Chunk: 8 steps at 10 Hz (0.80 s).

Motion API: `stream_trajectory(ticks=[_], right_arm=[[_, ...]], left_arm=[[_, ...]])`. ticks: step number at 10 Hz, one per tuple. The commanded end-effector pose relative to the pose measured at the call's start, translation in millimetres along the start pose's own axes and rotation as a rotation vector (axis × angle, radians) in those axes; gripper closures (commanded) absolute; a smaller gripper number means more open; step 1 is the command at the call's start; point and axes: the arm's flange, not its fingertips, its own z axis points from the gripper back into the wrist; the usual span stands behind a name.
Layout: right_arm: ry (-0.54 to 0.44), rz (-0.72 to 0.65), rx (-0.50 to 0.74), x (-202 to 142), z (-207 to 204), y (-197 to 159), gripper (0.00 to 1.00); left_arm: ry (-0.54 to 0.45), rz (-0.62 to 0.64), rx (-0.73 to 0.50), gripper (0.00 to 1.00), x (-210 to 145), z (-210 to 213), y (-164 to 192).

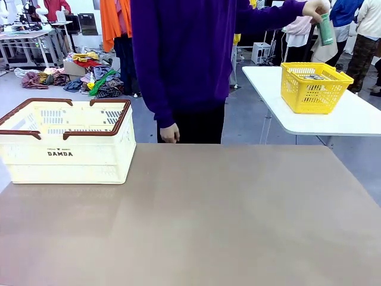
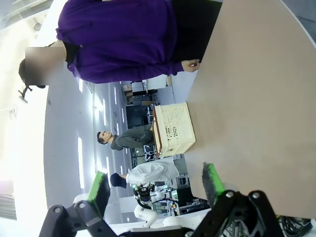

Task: Place the drinks into the Shopping basket.
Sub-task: Pick up one drink and place it into the Shopping basket.

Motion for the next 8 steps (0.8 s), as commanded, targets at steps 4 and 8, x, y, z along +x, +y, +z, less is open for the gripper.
stream_trajectory(ticks=[4,8], right_arm=[[0.004,-0.013,0.001,-1.0,1.7,5.3,0.0],[0.004,-0.013,0.001,-1.0,1.7,5.3,0.0]], left_arm=[[0.016,-0.009,0.005,0.0,-1.3,3.3,-0.9],[0.016,-0.009,0.005,0.0,-1.3,3.3,-0.9]])
